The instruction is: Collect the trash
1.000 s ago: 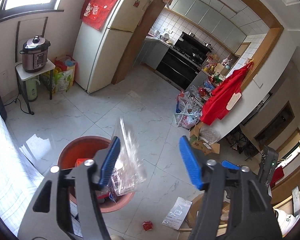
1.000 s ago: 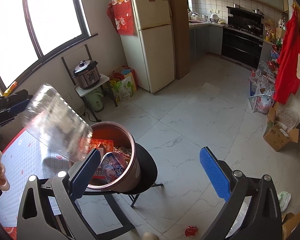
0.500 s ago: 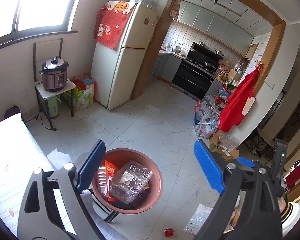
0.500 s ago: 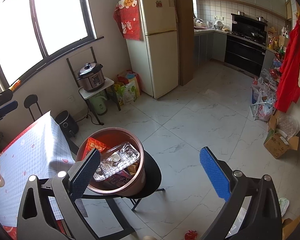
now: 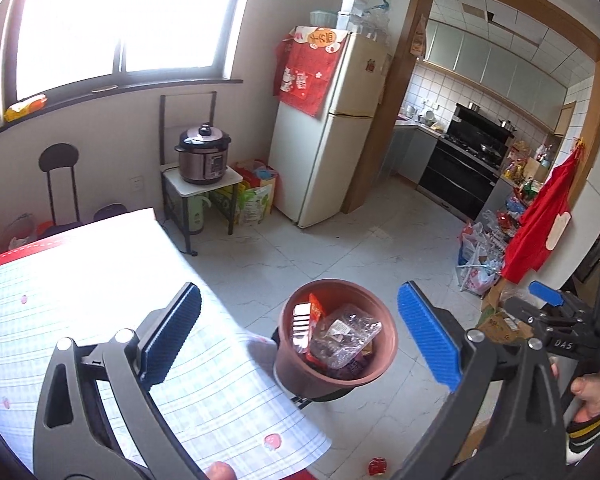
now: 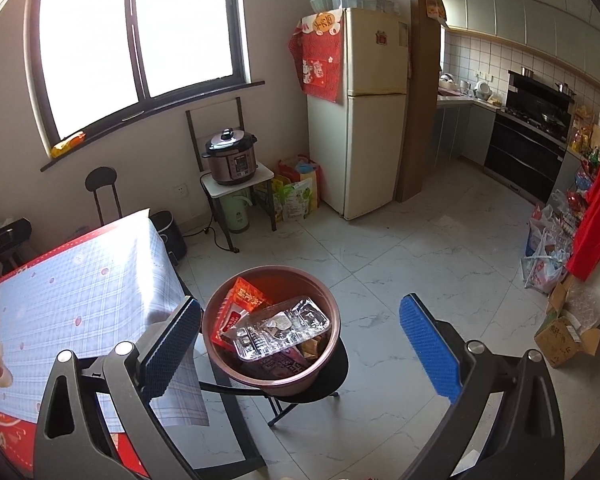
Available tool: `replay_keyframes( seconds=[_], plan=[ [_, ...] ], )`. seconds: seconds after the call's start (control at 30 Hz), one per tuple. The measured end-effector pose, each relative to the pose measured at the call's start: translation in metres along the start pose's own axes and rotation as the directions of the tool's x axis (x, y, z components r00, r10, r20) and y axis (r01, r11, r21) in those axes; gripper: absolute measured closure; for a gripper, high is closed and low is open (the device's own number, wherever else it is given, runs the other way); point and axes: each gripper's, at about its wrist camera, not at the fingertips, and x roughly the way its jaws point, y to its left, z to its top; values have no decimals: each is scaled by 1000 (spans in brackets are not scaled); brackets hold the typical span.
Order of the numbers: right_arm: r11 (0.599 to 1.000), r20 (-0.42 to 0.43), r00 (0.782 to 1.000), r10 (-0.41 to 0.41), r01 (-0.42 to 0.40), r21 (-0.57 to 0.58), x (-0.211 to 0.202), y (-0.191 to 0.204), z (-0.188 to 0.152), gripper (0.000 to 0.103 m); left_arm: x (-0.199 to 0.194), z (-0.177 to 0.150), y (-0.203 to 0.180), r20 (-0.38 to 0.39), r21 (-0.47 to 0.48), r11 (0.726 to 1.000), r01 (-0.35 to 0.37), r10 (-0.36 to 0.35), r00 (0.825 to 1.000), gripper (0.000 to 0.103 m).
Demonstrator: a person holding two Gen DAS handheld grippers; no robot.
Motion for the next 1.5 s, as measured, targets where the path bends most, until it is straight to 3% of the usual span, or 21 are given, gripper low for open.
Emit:
replay_keyframes(
  seconds=[0.23, 0.5, 0.93, 1.5],
  plan=[
    [999, 47, 998, -40, 39, 6, -36, 42, -3, 6, -55, -14, 33, 48, 2, 998, -60, 60, 997, 6],
    [998, 46, 997, -58, 57, 24, -52, 71, -10, 6, -90, -24, 50, 84, 21, 997, -70, 68, 994, 6],
    [995, 84, 993, -87, 83, 52, -70, 95, -13, 6, -102, -20, 57, 93, 42, 996, -82, 78, 993, 6],
    [989, 79, 989, -124, 116, 94, -83, 85, -21, 6, -101, -20, 37, 85, 88, 995, -55, 48, 995, 6]
  ],
)
